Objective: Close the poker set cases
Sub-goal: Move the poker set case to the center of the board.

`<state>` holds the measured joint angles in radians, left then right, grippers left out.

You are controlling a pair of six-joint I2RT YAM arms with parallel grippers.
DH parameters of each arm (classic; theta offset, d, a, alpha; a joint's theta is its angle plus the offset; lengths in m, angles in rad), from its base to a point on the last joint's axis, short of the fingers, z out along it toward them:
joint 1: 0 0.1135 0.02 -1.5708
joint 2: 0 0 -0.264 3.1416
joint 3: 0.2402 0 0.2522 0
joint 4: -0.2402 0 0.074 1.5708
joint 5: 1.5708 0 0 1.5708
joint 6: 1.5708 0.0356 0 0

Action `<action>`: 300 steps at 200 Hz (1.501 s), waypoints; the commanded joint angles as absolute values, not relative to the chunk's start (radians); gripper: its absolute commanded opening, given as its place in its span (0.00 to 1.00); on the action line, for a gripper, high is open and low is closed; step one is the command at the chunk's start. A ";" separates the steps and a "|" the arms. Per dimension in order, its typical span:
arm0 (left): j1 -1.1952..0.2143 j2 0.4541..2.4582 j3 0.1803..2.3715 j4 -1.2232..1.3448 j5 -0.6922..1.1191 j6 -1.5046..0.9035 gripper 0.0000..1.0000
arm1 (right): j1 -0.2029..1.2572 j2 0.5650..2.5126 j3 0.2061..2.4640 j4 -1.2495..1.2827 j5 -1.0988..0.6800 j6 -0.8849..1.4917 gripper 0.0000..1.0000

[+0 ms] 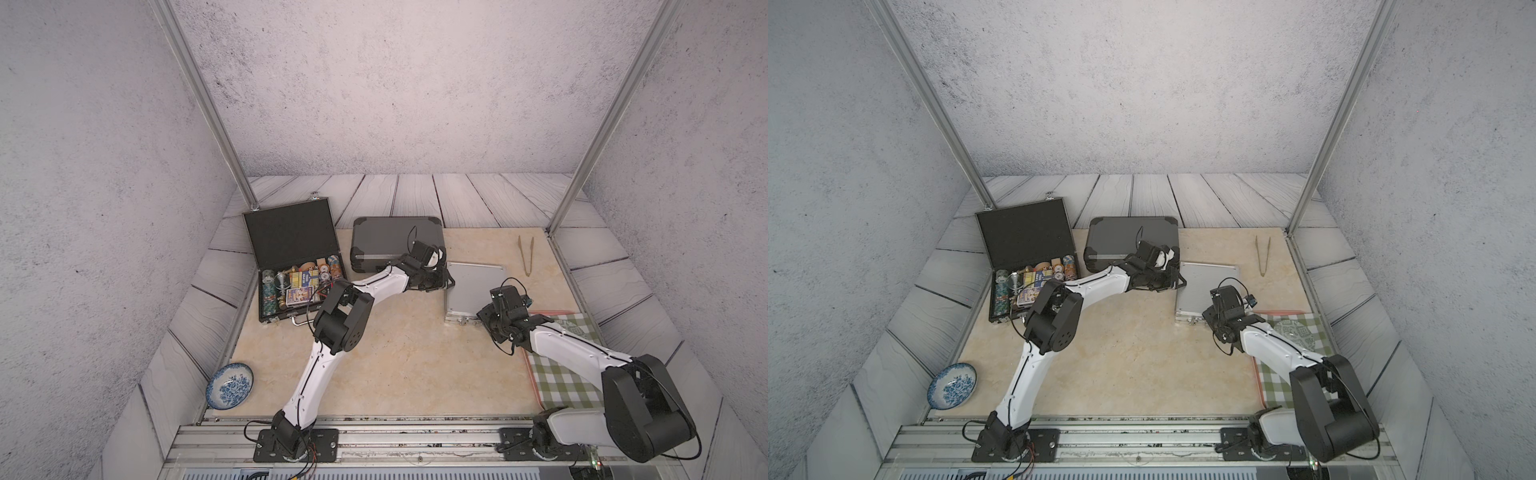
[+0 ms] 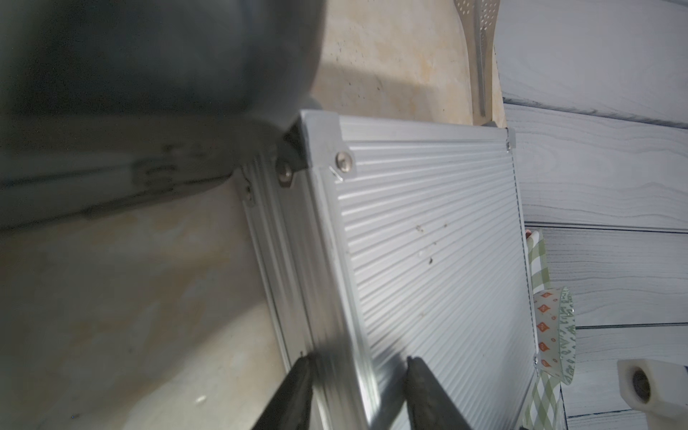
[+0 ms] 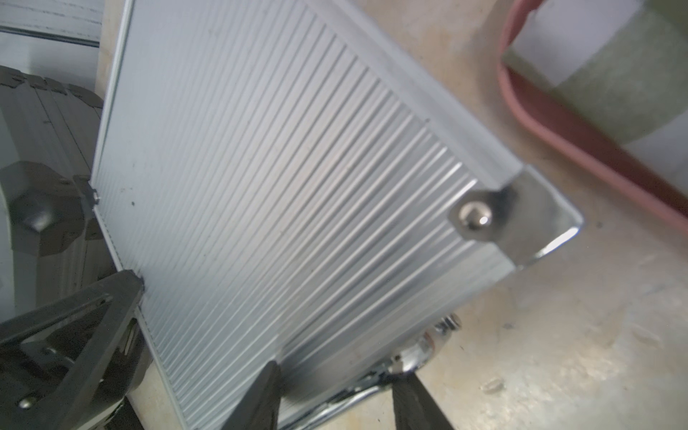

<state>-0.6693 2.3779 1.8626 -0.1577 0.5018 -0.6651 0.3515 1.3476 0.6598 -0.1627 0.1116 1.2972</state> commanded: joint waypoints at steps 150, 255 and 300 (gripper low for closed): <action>-0.632 2.114 1.609 -0.242 0.453 -0.573 0.60 | 0.224 1.507 0.758 -0.141 0.119 1.288 0.48; -0.630 1.806 1.235 -0.295 0.269 -0.608 0.60 | 0.184 1.693 0.868 -0.038 0.084 1.398 0.46; -0.629 1.727 1.154 -0.297 0.246 -0.632 0.60 | 0.176 1.782 0.979 -0.055 0.087 1.397 0.46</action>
